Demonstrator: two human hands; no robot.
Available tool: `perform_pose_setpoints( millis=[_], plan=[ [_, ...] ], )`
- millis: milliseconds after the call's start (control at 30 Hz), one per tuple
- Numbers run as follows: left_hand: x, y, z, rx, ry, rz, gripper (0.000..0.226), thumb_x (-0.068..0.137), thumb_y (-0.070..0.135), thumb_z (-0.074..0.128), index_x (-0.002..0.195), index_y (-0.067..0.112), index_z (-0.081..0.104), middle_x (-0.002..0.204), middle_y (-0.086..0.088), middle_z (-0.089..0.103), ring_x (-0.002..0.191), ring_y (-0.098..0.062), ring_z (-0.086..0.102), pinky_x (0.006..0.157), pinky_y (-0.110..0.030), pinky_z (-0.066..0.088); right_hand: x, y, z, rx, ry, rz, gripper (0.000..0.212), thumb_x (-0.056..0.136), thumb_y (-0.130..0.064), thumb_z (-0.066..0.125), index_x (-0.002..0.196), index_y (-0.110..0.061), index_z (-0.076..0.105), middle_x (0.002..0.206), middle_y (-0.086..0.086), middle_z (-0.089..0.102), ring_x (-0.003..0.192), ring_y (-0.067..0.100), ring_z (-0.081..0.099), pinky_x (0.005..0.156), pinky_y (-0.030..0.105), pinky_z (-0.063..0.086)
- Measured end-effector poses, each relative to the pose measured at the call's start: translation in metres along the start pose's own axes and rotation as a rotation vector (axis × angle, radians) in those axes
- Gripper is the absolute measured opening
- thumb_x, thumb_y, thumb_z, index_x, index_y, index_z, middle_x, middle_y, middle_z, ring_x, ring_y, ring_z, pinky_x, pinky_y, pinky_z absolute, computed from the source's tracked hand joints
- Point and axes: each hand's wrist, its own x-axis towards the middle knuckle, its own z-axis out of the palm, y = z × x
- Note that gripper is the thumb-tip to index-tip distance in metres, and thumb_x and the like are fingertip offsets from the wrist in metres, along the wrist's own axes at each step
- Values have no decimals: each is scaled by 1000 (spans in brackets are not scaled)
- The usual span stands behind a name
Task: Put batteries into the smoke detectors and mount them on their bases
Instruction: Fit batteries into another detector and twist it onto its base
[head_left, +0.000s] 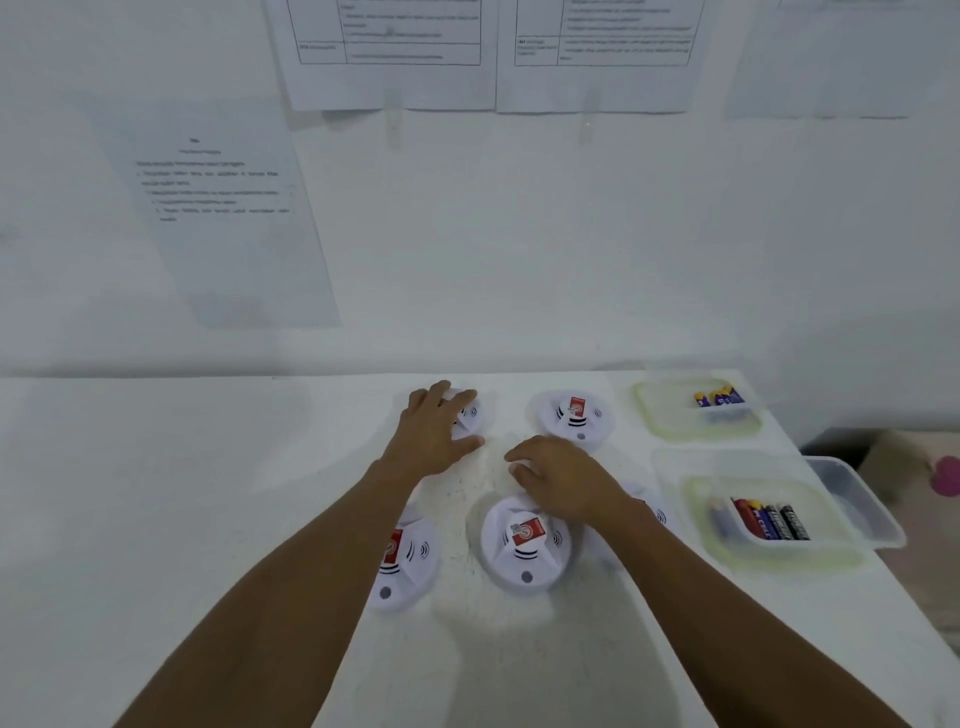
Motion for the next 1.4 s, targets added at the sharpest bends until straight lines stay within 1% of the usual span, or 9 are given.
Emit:
perform_pose_setpoints(
  millis=[133,300,467,600,867,1000,1167,1267,1400],
  plan=[
    [-5,7,1,-196,61,-33,78,77,69,59,143,31,42,146,-4,37,133,-28,34,108,-40,27,5,3,0,107,71,-7,32,99,-31,49,128,-25,60,128,-2,63,116,15,57,100,30,44],
    [-28,42,-22,-716,170,-88,53,98,45,49,148,36,35,141,8,45,125,-8,43,105,-30,34,8,-18,-5,354,284,-63,39,95,-31,59,134,-25,54,132,-9,59,111,6,57,95,30,50],
    [-42,73,-29,-1200,202,-184,42,87,66,47,126,53,53,139,13,53,128,-11,51,110,-45,40,4,-41,-6,557,426,-127,49,91,-26,67,137,-19,52,130,-10,60,112,3,58,90,16,49],
    [-48,92,-27,-1416,234,-191,29,101,47,40,123,48,57,130,8,61,121,-21,59,92,-43,55,-7,-46,-9,674,500,-98,49,86,-23,72,132,-18,57,126,-7,62,105,1,60,82,5,48],
    [-64,117,-29,-1546,285,-215,33,103,41,34,127,37,56,134,-4,57,122,-27,56,87,-37,55,-28,-42,-16,670,543,-160,53,77,-25,79,123,-21,53,118,-8,64,105,4,61,86,16,53],
    [-72,119,-29,-1510,313,-206,35,101,45,36,131,37,53,134,-6,57,120,-27,57,88,-39,54,-33,-39,-20,670,487,-203,53,75,-23,80,121,-19,54,114,-12,64,102,1,62,84,13,52],
    [-76,102,-39,-1605,311,-245,41,100,43,38,139,34,47,138,-4,56,118,-24,59,96,-43,49,-20,-39,-32,763,523,-176,14,88,-6,63,100,-13,65,88,-8,71,81,1,67,68,11,51],
    [-77,74,-50,-1662,352,-278,43,100,42,38,141,32,47,140,-6,54,122,-26,55,99,-44,47,7,-24,-32,634,560,-104,14,92,-7,57,95,-14,69,73,-3,71,66,9,66,65,19,51],
    [-76,40,-60,-1708,378,-300,42,100,42,39,139,28,50,141,-11,53,124,-29,53,106,-51,41,51,-16,-15,293,336,-64,23,91,-4,54,95,-15,74,83,1,74,73,17,67,67,27,51]
  ],
)
